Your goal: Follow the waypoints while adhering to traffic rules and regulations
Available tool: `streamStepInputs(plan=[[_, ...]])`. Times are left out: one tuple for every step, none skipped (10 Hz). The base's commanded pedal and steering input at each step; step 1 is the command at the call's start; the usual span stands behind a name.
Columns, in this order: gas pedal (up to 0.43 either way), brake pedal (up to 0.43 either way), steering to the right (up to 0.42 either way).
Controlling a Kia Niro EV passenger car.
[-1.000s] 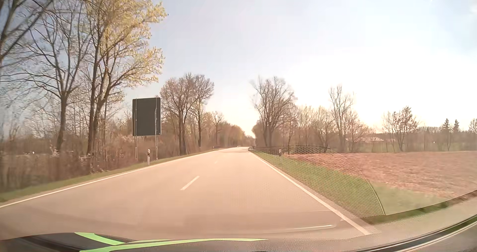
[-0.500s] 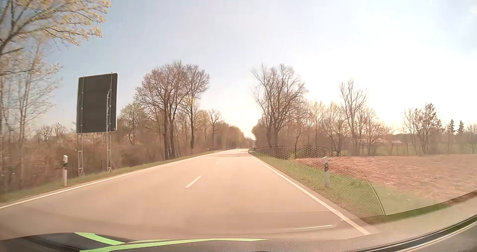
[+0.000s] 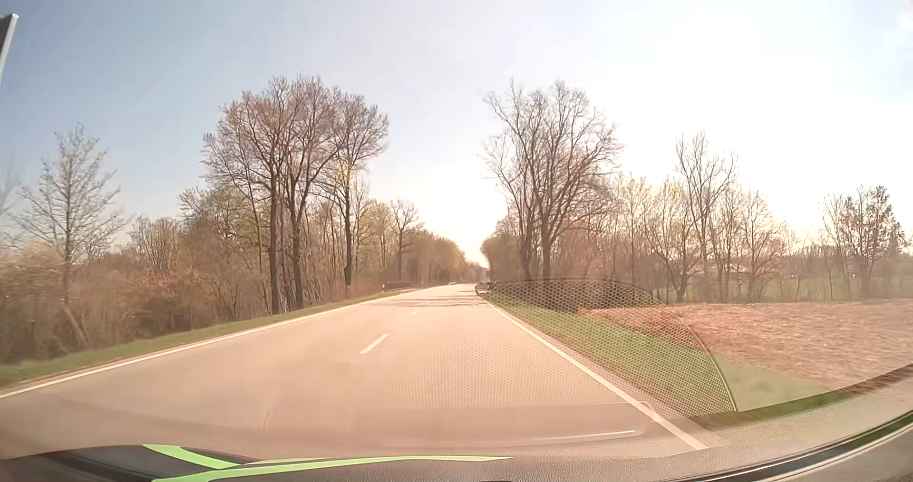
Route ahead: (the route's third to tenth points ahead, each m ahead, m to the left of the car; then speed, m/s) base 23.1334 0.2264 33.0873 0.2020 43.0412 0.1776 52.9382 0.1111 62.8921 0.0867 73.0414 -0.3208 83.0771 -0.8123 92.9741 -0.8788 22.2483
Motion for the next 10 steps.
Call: streamStepInputs(plan=[[0.287, 0.0, 0.0], [0.287, 0.0, 0.0], [0.287, 0.0, 0.0], [0.287, 0.0, 0.0], [0.287, 0.0, 0.0], [0.287, 0.0, 0.0], [0.287, 0.0, 0.0], [0.287, 0.0, -0.001], [0.287, 0.0, -0.001], [0.287, 0.0, -0.001]])
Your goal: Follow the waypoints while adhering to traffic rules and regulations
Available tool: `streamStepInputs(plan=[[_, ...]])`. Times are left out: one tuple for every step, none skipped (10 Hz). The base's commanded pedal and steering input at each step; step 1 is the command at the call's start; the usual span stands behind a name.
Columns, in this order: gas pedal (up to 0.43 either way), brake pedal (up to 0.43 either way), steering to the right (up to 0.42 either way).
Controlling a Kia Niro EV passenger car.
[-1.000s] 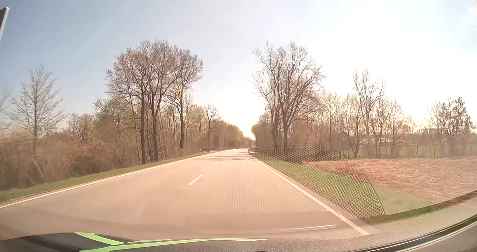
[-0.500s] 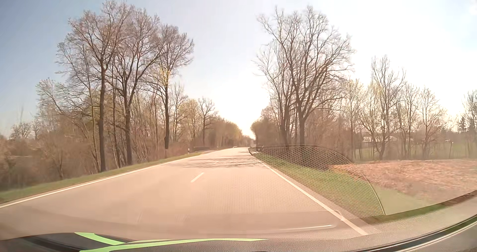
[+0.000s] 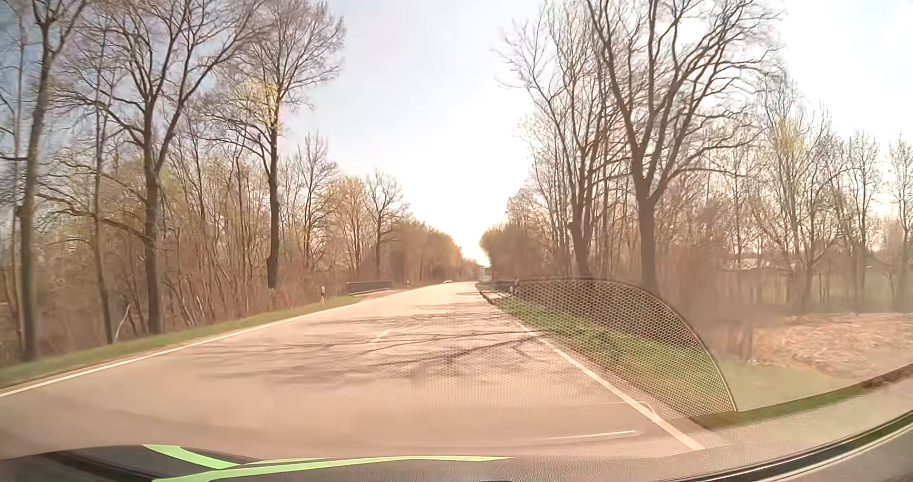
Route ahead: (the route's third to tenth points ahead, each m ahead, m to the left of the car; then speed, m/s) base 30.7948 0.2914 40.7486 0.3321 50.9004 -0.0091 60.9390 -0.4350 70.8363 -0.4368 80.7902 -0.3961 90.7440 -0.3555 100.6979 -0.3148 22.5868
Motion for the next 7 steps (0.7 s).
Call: streamStepInputs(plan=[[0.287, 0.0, -0.001], [0.287, 0.0, -0.001], [0.287, 0.0, -0.001], [0.287, 0.0, -0.001], [0.287, 0.0, -0.001], [0.287, 0.0, 0.0], [0.287, 0.0, 0.0]])
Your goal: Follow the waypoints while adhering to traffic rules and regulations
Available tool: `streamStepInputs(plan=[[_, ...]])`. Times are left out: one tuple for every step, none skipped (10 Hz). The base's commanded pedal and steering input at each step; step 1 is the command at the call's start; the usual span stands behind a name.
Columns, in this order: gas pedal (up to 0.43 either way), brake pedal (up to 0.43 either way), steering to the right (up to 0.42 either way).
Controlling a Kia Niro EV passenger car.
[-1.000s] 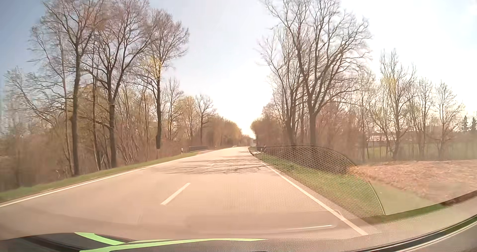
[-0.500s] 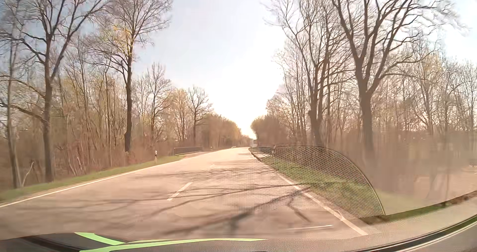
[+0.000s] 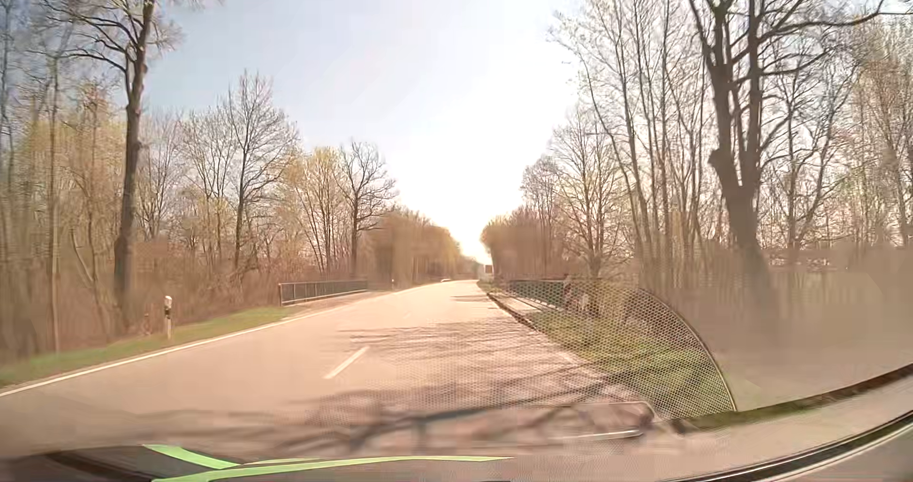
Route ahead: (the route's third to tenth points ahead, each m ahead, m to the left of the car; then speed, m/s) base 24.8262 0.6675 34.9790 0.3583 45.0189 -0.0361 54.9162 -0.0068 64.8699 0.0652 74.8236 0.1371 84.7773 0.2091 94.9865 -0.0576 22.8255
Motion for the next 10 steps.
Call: streamStepInputs(plan=[[0.287, 0.0, 0.0], [0.287, 0.0, -0.001], [0.287, 0.0, -0.001], [0.287, 0.0, 0.0], [0.287, 0.0, -0.001], [0.287, 0.0, -0.001], [0.287, 0.0, -0.001], [0.287, 0.0, 0.0], [0.287, 0.0, -0.001], [0.287, 0.0, 0.0]])
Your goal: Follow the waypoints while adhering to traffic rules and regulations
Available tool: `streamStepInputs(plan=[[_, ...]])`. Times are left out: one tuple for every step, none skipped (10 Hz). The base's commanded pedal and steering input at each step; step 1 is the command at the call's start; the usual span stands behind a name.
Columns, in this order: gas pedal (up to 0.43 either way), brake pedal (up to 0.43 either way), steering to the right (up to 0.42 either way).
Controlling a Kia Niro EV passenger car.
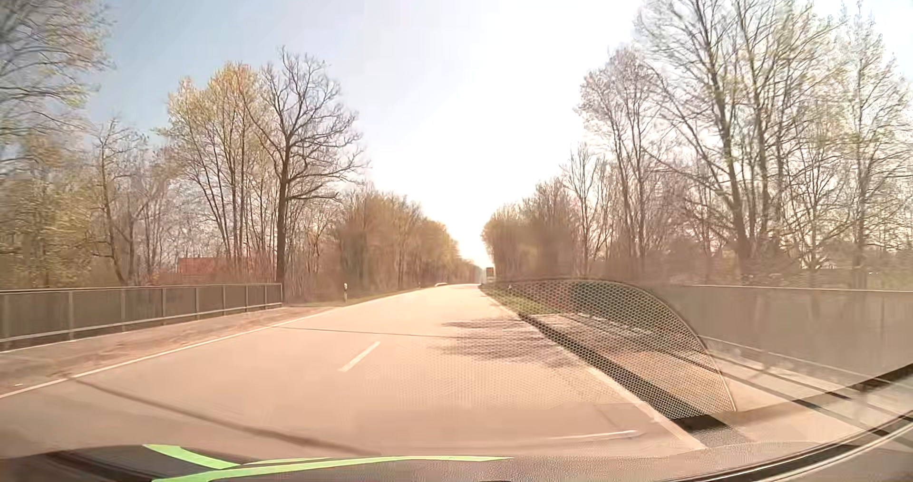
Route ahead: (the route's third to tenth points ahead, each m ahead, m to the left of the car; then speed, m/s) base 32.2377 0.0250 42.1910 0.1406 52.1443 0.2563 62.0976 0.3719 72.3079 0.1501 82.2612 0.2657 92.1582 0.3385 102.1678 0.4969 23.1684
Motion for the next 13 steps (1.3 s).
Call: streamStepInputs(plan=[[0.287, 0.0, 0.0], [0.287, 0.0, 0.0], [0.287, 0.0, 0.001], [0.287, 0.0, 0.001], [0.28, 0.0, 0.002], [0.28, 0.0, 0.003], [0.28, 0.0, 0.004], [0.28, 0.0, 0.005], [0.28, 0.0, 0.005], [0.28, 0.0, 0.005], [0.28, 0.0, 0.004], [0.28, 0.0, 0.004], [0.268, 0.0, 0.004]])
